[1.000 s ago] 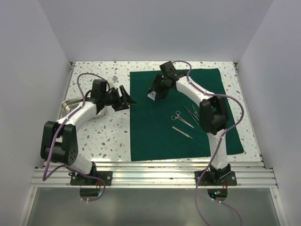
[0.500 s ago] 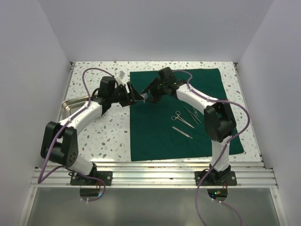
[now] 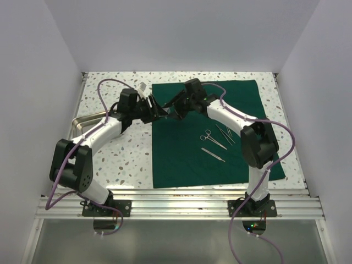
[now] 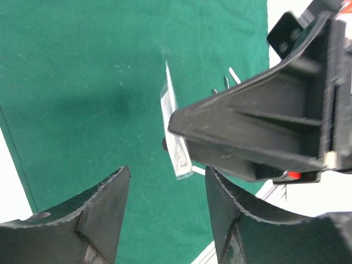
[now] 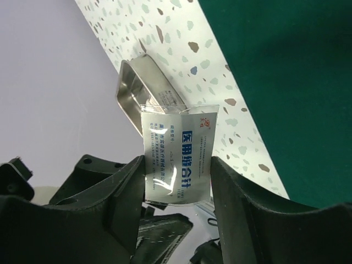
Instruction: Prepare the surgical pack
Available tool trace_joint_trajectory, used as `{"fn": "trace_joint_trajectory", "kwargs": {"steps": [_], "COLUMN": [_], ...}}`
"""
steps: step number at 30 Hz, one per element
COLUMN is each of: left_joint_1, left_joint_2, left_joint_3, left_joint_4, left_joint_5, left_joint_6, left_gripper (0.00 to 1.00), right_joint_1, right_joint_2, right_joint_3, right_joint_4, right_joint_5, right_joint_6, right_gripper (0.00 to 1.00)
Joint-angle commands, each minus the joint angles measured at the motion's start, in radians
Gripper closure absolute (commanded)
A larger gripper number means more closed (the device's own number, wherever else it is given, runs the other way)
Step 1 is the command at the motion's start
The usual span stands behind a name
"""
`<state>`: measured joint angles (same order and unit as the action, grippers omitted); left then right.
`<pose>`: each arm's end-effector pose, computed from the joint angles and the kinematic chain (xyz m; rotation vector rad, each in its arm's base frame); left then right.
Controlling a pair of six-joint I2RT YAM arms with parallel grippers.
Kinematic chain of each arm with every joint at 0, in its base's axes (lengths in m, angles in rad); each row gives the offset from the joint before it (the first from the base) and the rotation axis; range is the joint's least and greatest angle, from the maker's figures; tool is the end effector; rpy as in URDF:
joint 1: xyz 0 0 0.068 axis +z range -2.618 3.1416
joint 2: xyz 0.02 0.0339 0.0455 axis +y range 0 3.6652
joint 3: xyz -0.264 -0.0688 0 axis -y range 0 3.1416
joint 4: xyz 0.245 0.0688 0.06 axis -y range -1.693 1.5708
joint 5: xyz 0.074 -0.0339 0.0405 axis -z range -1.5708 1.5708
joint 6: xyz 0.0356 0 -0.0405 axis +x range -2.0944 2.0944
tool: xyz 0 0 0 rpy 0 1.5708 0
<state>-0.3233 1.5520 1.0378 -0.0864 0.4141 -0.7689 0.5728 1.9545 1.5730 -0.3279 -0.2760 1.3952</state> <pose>0.3233 -0.1234 0.2490 -0.2602 2.3026 -1.0440 0.3735 0.2524 0.2523 0.8949 2.4710 1.2051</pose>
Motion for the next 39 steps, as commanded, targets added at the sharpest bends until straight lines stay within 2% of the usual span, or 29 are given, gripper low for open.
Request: {"fn": "trace_joint_trajectory", "kwargs": {"steps": [1,8,16,18,19,21,23,25,28,31,34,35,39], "left_joint_1": [-0.007,-0.005,-0.007,-0.007,-0.007,-0.007,-0.005,0.006,0.053,0.157,0.292,0.372,0.539], "left_joint_2": [0.006,0.037,0.054,0.054,0.054,0.053,0.051,0.046,0.010,-0.058,-0.130,-0.160,-0.173], "left_joint_3": [0.039,0.045,0.050,0.054,0.057,0.070,0.082,0.097,0.085,0.024,-0.025,-0.045,-0.061], "left_joint_4": [0.070,0.137,0.136,0.132,0.125,0.113,0.088,-0.002,-0.085,-0.134,-0.194,-0.203,-0.269], "left_joint_5": [-0.032,-0.006,-0.003,-0.003,-0.009,-0.008,-0.015,-0.032,-0.044,-0.035,-0.038,-0.034,0.008], "left_joint_6": [-0.021,-0.053,-0.058,-0.056,-0.053,-0.040,-0.012,0.014,0.063,0.097,0.141,0.169,0.241], "left_gripper": [0.40,0.60,0.73,0.83,0.92,1.00,1.00,1.00,1.00,1.00,1.00,1.00,1.00], "right_joint_1": [0.006,0.007,0.013,0.015,0.015,0.015,0.013,0.003,-0.030,-0.079,-0.126,-0.137,-0.168], "right_joint_2": [-0.066,-0.066,-0.054,-0.052,-0.052,-0.051,-0.052,-0.052,-0.043,-0.055,-0.095,-0.121,-0.172], "right_joint_3": [-0.018,-0.025,-0.008,-0.005,-0.007,-0.008,-0.001,0.025,0.106,0.139,0.107,0.093,0.018], "right_joint_4": [0.026,0.035,0.029,0.024,0.024,0.024,0.000,-0.049,-0.176,-0.272,-0.306,-0.307,-0.345], "right_joint_5": [-0.002,-0.008,-0.012,-0.014,-0.015,-0.020,-0.019,0.000,0.035,0.064,0.098,0.103,0.112], "right_joint_6": [0.025,0.041,0.048,0.039,0.038,0.024,-0.016,-0.065,-0.218,-0.358,-0.481,-0.545,-0.674], "right_gripper": [0.48,0.47,0.46,0.46,0.44,0.41,0.33,0.26,0.22,0.20,0.18,0.18,0.18]}}
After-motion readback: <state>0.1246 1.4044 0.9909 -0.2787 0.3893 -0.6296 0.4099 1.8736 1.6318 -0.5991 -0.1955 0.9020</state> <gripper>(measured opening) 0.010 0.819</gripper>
